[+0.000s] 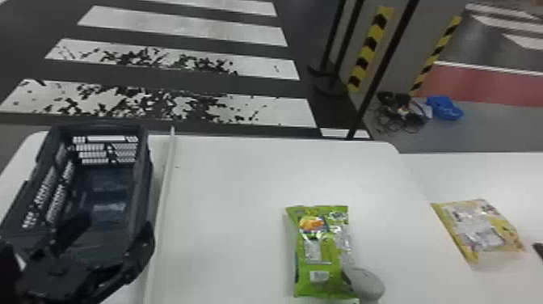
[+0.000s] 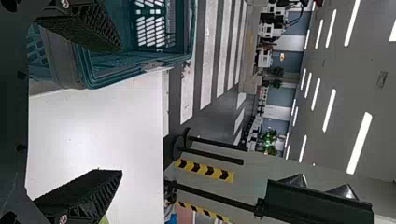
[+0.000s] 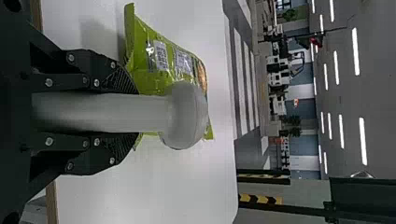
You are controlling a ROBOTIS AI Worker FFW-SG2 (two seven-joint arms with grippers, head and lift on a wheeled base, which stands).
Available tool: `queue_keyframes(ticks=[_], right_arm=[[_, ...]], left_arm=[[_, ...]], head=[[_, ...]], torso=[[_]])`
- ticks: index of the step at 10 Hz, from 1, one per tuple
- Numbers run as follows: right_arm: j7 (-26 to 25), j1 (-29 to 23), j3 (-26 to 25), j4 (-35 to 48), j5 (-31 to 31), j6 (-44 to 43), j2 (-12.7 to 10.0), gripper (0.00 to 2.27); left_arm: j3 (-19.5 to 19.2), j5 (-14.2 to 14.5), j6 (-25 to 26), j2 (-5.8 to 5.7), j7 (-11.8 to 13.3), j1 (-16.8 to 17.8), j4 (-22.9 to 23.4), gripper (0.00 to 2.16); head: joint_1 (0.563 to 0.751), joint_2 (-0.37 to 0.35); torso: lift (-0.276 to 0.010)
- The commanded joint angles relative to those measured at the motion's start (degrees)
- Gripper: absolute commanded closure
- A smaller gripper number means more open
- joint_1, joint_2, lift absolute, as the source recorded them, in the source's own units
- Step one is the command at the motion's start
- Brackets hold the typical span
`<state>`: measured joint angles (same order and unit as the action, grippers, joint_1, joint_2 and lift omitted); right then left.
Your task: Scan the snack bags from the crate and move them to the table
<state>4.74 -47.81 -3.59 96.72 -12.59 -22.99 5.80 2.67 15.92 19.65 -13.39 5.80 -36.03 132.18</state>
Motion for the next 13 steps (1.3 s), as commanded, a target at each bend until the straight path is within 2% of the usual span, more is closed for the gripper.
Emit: queue_keyframes(ticks=[1, 5, 7, 9, 11, 13], right_arm=[[0.1, -0.09, -0.01, -0.12, -0.33, -0.08, 0.0, 2.24], [0.36, -0.35, -0.01, -0.12, -0.68, -2.01, 0.0, 2.24], [0.89, -0.61, -2.29, 3.3, -1.74, -0.6, 0.35, 2.24], [1.86, 2.55, -6.69, 6.91, -3.05, 6.78, 1.93, 2.24], [3.35, 8.79, -10.91, 7.43, -4.11, 17.15, 4.57, 2.24], [9.33, 15.47, -16.01, 5.41, -4.2, 28.75, 4.75, 2.24]], left_arm=[[0.05, -0.01, 0.0, 0.03, 0.0, -0.01, 0.01, 0.07], [0.05, -0.01, -0.7, 0.03, 0.0, -0.36, 0.18, 0.07], [0.05, -0.01, -0.53, 0.03, 0.0, -0.45, 0.88, 0.07], [0.05, -0.19, -0.18, -0.05, 0.0, -1.06, 1.85, 0.07], [0.14, -1.15, 0.17, 0.03, -0.35, -2.12, 3.43, 0.07], [0.93, -1.59, 0.53, 0.03, -0.35, -2.12, 3.78, 0.07]], head=[[0.695, -0.216], [0.695, -0.22], [0.695, -0.224], [0.695, -0.247], [0.695, -0.296], [0.695, -0.327]], torso=[[-0.095], [-0.095], [-0.095], [-0.095], [-0.095], [-0.095]])
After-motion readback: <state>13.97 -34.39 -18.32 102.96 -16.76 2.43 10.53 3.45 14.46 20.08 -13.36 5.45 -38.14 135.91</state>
